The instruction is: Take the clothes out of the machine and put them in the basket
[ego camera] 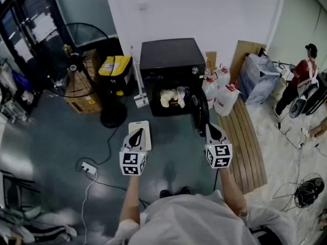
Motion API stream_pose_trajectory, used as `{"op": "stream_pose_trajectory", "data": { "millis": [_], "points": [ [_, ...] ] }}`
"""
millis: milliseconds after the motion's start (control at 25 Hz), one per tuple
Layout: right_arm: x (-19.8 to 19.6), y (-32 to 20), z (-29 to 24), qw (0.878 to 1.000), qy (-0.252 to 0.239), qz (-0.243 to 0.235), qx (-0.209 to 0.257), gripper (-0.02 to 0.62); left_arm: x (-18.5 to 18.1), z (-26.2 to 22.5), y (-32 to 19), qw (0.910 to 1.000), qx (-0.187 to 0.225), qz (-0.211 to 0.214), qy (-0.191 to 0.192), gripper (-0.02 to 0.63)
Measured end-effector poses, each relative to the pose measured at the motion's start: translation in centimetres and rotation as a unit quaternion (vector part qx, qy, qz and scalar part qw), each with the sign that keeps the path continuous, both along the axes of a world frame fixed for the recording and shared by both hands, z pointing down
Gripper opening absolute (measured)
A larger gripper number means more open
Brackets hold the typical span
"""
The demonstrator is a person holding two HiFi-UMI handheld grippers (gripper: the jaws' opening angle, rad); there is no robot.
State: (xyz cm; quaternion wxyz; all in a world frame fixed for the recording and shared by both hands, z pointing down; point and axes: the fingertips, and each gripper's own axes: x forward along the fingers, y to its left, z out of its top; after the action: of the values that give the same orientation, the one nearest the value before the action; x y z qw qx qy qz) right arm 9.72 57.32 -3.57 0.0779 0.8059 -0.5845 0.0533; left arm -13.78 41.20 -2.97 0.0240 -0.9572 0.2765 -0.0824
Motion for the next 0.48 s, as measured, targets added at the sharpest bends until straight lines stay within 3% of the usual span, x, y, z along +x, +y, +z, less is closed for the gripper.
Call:
{"op": "stream_pose_trajectory", "data": {
  "millis": [480],
  "points": [
    [1.0,0.1,0.1,1.000,0.001,-0.017,0.011,0.023,1.5,0.3,1.0,1.0000,-0.009,-0.002,0.001,0.018]
  ]
}}
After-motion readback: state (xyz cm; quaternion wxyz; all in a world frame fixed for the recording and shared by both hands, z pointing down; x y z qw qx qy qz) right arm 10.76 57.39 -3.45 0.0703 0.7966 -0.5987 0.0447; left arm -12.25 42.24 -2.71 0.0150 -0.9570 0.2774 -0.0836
